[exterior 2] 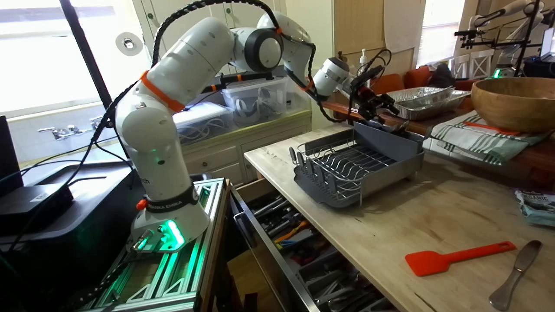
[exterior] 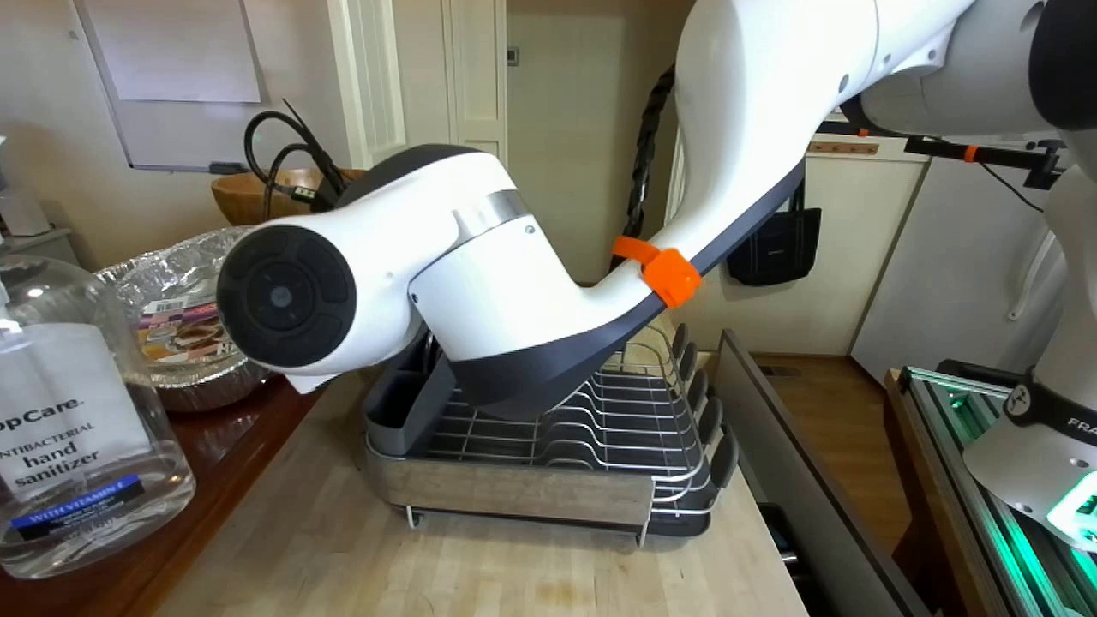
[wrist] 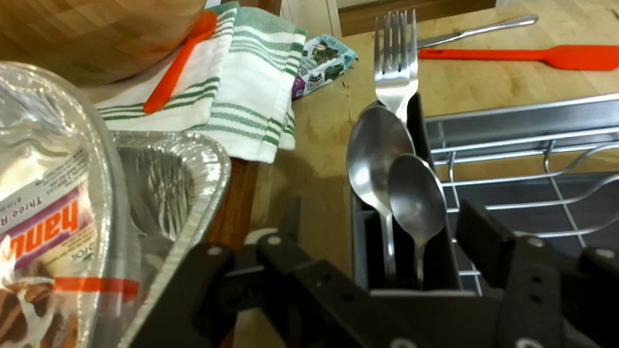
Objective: Place the spoon on the dish rack
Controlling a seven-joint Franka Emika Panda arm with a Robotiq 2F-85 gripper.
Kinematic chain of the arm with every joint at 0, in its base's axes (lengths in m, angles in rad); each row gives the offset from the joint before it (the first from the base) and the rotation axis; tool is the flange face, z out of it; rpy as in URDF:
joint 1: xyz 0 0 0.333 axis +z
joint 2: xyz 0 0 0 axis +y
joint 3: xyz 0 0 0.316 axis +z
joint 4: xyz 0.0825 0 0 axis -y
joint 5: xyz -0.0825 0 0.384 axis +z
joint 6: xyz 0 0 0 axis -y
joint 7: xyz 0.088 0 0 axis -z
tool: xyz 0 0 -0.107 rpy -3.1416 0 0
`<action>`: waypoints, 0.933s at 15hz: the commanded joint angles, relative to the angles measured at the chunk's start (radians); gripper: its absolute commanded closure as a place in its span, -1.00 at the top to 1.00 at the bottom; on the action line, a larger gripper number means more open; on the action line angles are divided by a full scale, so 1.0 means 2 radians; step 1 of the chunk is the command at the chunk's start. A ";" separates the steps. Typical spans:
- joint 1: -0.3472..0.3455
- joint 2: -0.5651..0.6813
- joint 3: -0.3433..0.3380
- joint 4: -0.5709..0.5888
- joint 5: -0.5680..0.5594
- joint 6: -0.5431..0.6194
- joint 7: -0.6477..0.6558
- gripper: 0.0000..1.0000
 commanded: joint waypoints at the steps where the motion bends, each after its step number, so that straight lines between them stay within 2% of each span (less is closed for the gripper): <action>1: -0.012 -0.021 0.017 0.007 0.054 -0.028 0.040 1.00; 9: -0.045 -0.095 0.025 -0.018 0.177 -0.070 0.137 1.00; 14: -0.092 -0.150 0.031 -0.048 0.269 -0.067 0.171 1.00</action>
